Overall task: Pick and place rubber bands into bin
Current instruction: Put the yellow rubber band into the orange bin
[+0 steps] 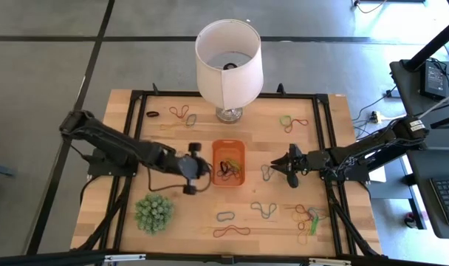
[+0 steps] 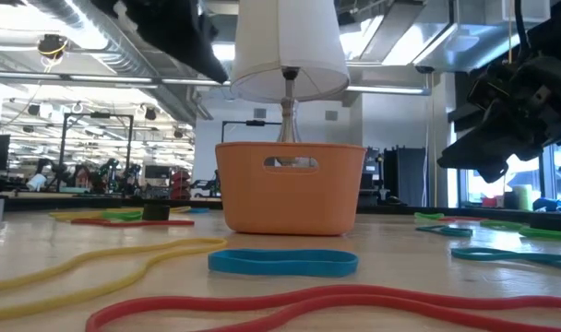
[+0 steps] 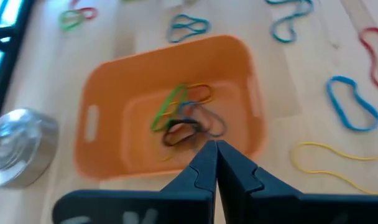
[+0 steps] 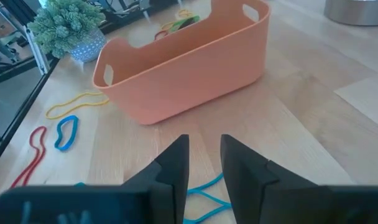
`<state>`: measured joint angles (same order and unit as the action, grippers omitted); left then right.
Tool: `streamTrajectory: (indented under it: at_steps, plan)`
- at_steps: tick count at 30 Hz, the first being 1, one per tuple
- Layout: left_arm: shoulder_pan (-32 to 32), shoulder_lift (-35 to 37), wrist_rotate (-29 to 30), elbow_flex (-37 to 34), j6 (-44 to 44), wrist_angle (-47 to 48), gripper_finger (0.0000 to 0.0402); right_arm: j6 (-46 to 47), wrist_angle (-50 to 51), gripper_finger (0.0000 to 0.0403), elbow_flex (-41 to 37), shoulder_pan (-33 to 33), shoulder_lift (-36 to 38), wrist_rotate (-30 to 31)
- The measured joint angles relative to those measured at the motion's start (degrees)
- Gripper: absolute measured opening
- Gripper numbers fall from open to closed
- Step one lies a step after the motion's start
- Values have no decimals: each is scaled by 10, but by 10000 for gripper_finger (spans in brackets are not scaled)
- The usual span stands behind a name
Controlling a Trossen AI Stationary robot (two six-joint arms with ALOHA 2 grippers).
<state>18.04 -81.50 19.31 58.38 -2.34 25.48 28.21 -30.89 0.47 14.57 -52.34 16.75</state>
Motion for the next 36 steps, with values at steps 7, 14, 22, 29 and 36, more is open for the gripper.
streamTrajectory:
  at_steps: [7,14,22,29,36]
  plan:
    - [48,-113,-34,123,0,54,41,0,-1,95,0,0,0,0]
    - [82,-228,-40,226,-39,130,99,0,-2,95,0,0,0,0]
    - [90,-323,-91,259,-113,172,124,55,-2,95,0,0,0,-12]
    - [89,-357,-120,259,-223,226,116,91,-2,95,1,0,0,-29]
    - [88,-358,-124,259,-363,240,107,93,-2,95,1,0,0,-29]
